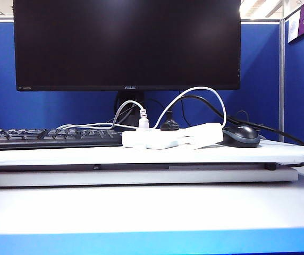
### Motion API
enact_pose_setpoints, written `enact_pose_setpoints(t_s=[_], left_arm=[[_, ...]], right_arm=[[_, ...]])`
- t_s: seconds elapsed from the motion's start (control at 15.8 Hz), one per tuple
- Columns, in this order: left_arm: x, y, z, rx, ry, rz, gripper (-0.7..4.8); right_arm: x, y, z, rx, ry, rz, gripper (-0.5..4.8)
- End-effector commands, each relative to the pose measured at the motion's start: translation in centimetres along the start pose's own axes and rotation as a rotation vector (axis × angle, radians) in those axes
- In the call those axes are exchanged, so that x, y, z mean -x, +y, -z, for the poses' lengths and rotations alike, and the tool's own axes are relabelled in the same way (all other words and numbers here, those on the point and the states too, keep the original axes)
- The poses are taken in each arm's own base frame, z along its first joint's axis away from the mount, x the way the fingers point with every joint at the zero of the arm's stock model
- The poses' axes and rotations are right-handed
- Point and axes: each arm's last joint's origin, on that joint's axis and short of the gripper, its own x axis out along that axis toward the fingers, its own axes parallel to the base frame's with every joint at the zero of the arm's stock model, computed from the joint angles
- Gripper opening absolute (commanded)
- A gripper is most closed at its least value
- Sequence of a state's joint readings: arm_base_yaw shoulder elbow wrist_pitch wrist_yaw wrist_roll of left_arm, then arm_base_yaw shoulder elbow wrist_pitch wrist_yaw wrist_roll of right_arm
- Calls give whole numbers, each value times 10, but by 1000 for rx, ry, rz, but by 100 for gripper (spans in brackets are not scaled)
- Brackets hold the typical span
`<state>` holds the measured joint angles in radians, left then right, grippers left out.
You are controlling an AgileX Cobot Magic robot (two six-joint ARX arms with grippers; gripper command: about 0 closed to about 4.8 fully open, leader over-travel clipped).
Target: Unplug the white charger from the socket, then place it next to the socket.
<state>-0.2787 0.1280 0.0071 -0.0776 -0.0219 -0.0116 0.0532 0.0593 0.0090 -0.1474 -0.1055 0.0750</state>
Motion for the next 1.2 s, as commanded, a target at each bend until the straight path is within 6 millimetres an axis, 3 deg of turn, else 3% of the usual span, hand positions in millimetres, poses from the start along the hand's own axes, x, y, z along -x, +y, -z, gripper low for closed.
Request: enact_pose_setpoints(t_s=[0.06, 0.32, 0.7, 1.2], left_arm=[[5, 14, -5, 18, -76, -143, -4], [6, 20, 5, 34, 28, -197, -4], [6, 20, 4, 35, 20, -201, -4], [9, 19, 0, 29, -37, -199, -4]], right_arm=[[1, 0, -1, 0, -29, -3, -2], [1, -1, 1, -3, -7, 37, -2], [1, -4, 2, -3, -2, 130, -2], [3, -3, -1, -2, -44, 126, -2]])
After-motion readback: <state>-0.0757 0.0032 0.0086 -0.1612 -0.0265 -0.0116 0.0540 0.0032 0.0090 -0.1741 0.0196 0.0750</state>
